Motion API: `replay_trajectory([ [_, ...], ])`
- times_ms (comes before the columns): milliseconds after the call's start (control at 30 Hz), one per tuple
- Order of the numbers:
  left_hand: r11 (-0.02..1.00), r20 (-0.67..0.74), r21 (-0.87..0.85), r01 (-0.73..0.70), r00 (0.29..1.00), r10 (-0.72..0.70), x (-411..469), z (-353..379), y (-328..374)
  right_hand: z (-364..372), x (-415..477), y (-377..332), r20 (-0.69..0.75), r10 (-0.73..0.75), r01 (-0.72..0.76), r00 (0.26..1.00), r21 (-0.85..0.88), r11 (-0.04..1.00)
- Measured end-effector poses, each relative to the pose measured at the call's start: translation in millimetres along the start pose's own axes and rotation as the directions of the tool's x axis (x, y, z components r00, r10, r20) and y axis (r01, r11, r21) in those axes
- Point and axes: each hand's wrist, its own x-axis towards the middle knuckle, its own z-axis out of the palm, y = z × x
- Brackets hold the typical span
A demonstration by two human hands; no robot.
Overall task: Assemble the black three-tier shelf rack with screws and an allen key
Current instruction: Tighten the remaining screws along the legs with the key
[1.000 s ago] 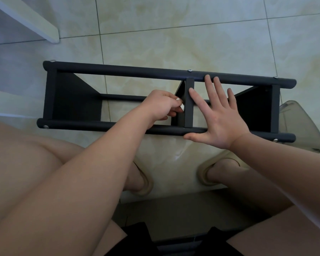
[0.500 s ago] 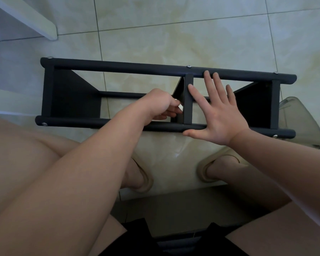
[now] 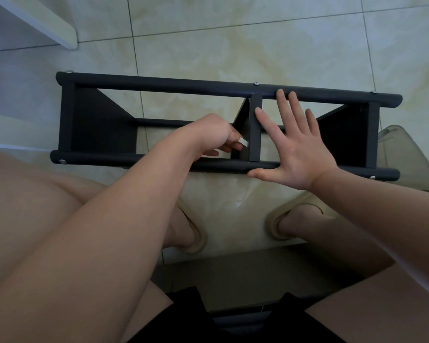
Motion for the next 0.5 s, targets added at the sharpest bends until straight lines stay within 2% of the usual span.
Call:
replay_trajectory([
  [500, 0.975, 0.048, 0.206, -0.082, 0.996, 0.074, -5.5, -5.7, -3.3, -0.6, 0.9, 0.1, 0.002, -0.002, 0.002, 1.0, -0.01, 1.0],
])
